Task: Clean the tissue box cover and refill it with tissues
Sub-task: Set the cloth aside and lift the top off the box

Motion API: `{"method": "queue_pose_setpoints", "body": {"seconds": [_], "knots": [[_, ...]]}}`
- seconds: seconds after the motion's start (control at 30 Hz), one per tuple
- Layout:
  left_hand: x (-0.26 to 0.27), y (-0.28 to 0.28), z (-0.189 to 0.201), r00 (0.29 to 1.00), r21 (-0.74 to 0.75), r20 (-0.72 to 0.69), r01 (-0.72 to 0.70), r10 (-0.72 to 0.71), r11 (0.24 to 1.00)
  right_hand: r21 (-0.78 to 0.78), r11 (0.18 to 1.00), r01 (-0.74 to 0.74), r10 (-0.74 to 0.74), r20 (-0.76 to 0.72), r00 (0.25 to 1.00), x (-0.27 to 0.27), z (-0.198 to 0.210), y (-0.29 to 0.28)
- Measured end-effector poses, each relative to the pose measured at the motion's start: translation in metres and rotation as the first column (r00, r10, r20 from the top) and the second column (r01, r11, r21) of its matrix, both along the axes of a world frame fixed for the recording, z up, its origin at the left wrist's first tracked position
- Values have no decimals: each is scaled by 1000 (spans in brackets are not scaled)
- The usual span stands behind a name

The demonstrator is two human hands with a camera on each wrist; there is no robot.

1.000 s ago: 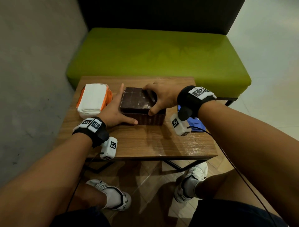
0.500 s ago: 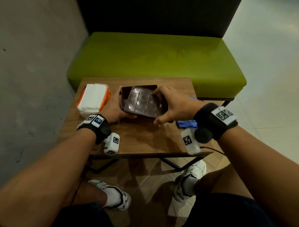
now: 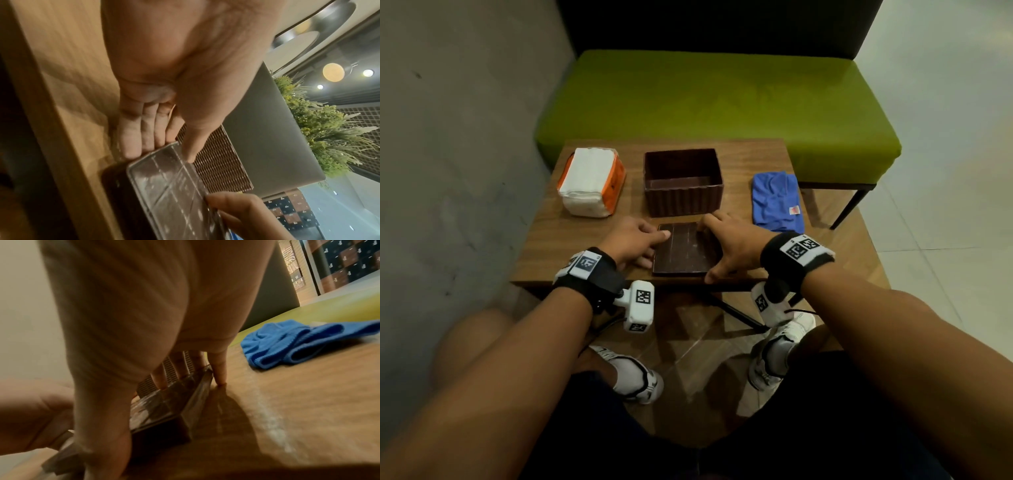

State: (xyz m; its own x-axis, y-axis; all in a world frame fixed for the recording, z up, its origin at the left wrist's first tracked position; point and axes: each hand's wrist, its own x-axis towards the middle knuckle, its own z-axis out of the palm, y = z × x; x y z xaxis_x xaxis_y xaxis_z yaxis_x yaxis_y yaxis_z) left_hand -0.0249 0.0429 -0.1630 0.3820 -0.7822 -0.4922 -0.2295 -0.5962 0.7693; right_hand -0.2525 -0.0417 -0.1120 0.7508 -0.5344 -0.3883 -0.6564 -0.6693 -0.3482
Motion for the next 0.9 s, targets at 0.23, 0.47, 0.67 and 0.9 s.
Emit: {"method": "queue_pose_setpoints", "body": {"seconds": [0.23,0.47,0.67,0.9], "knots": [[-11,-2,-7,990,-15,81,-116,117,993,-65,993,94,-90,56,994,-4,-16,5],[-11,-1,-4,977,11,163,-145,141,989,-137,958,252,-221,211,952,-3,-21,8],[-12,2,4,976,19,175,-134,129,991,-181,963,201,-177,140,974,12,-14,5],[-5,10,17,972,-84,128,-188,197,979,-96,893,439,-384,345,856,11,-10,-3]]}}
